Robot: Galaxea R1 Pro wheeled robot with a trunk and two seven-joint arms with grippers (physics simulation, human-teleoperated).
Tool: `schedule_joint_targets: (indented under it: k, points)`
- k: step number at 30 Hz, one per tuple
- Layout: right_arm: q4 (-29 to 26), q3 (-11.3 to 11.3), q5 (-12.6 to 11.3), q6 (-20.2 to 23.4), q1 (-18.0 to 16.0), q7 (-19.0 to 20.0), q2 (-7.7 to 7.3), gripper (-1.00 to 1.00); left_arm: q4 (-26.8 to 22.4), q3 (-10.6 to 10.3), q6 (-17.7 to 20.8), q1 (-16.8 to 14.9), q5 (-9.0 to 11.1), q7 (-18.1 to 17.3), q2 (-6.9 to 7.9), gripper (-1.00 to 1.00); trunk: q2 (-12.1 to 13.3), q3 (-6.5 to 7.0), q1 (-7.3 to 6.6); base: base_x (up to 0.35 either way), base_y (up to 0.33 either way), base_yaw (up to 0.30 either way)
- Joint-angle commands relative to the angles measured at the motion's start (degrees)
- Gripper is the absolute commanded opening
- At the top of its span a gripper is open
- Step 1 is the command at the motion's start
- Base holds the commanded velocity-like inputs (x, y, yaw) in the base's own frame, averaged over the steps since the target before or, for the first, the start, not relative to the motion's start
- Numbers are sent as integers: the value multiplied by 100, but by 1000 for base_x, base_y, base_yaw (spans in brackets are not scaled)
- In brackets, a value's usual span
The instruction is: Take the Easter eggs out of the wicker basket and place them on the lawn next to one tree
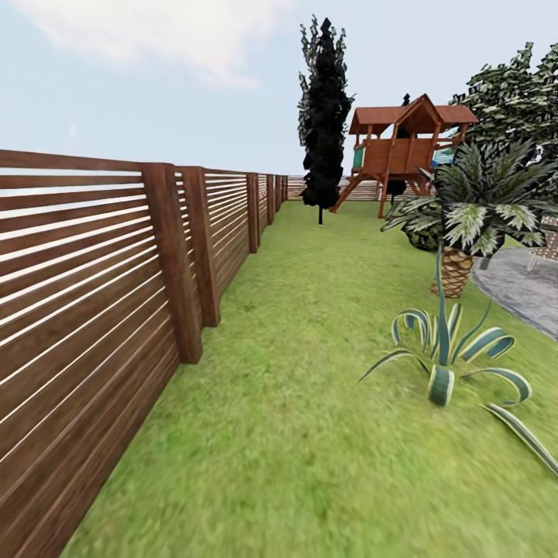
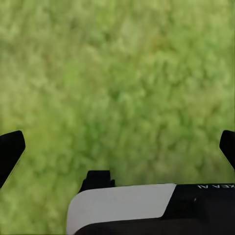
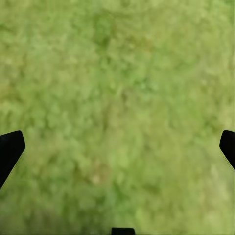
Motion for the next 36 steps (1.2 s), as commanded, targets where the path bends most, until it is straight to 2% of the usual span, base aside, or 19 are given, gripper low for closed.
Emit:
schedule_joint_targets:
  k: [1, 15, 36]
  points:
    - [1, 4, 24, -16, -3, -3, 1, 100, 6, 1, -18, -3, -7, 5, -2, 100, -2, -7, 3, 333, 11, -28]
    - [1, 9, 24, -16, -2, -3, 4, 100, 8, -3, -18, -3, -7, 5, 1, 100, -2, -9, 3, 334, 8, -88]
    - [-10, 9, 24, -16, -3, -3, 6, 100, 19, -8, -18, -3, -7, 7, -24, 100, -2, -26, 3, 335, 96, -48]
